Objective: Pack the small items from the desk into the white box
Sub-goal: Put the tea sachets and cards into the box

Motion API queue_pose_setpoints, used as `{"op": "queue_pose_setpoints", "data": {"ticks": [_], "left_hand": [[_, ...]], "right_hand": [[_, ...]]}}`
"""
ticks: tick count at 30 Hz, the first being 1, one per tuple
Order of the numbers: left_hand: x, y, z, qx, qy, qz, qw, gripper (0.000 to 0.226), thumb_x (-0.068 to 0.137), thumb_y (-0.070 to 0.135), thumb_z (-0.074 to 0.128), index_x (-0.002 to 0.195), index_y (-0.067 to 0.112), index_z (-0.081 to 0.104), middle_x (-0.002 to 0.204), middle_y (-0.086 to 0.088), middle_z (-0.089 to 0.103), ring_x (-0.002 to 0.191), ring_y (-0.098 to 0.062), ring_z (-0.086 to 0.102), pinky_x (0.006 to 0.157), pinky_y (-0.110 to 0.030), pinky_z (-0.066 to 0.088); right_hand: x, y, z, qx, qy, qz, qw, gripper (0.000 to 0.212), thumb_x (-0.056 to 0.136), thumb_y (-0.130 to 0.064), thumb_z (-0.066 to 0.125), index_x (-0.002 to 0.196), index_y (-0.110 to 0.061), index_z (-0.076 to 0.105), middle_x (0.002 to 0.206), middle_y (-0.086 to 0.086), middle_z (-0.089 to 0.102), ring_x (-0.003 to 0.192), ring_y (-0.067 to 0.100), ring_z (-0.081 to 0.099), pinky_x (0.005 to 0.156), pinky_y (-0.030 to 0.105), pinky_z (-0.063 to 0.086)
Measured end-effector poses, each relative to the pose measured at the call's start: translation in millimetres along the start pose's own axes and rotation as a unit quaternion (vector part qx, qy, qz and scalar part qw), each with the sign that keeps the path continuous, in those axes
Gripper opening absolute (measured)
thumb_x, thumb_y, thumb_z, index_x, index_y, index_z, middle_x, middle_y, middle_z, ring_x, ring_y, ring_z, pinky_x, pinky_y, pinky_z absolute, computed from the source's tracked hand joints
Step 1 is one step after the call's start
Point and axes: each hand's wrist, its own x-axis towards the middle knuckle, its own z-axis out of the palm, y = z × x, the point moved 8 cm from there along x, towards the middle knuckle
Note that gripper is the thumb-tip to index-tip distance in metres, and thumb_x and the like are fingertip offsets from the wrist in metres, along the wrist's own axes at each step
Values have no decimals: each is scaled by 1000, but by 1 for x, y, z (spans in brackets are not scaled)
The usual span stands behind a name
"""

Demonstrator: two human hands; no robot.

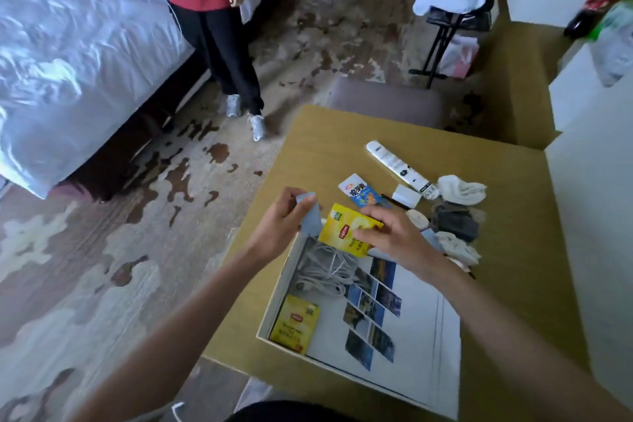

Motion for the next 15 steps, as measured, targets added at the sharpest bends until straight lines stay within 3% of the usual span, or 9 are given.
{"op": "queue_pose_setpoints", "data": {"ticks": [3, 4, 8, 10, 12, 15], "left_hand": [[-27, -1, -11, 46, 29, 30, 998, 27, 92, 40, 51, 99, 14, 53, 86, -5, 64, 72, -9, 57, 57, -19, 45], [-32, -1, -14, 64, 33, 38, 997, 30, 90, 44, 51, 98, 15, 53, 82, -1, 62, 68, -6, 56, 55, -19, 45], [-41, -14, -24, 100, 13, 29, 994, 33, 90, 43, 53, 99, 12, 50, 91, -18, 61, 79, -32, 63, 67, -47, 52], [-44, -20, -29, 138, 8, 26, 990, 31, 91, 45, 53, 98, 15, 49, 87, -10, 61, 77, -27, 61, 64, -37, 51], [-48, -23, -33, 192, -2, 28, 981, 28, 90, 47, 52, 97, 21, 48, 79, 3, 58, 67, -11, 56, 52, -15, 43], [-55, -30, -31, 215, -31, 26, 976, 25, 90, 46, 53, 97, 23, 46, 75, 9, 55, 59, -1, 53, 44, -9, 38]], "right_hand": [[-18, -6, 19, -50, -31, -16, 998, 26, 83, -27, 68, 107, -37, 68, 94, -2, 74, 84, 18, 71, 74, 32, 59], [-22, -8, 23, -59, -27, -22, 998, 31, 82, -28, 70, 110, -40, 66, 96, -1, 73, 87, 18, 72, 75, 34, 60], [-36, -2, 30, -82, 20, -26, 996, 40, 81, -14, 71, 111, -39, 62, 99, 1, 71, 91, 17, 71, 74, 35, 60], [-46, 9, 36, -90, 34, -13, 995, 45, 80, -14, 72, 109, -45, 56, 98, 0, 72, 90, 16, 71, 70, 29, 58], [-55, 24, 45, -105, 45, 9, 993, 48, 79, -18, 75, 107, -48, 51, 97, -4, 74, 89, 10, 71, 67, 22, 55], [-62, 49, 62, -175, 50, 35, 983, 34, 80, -24, 77, 103, -39, 58, 100, -13, 72, 94, -2, 67, 74, 23, 57]]}}
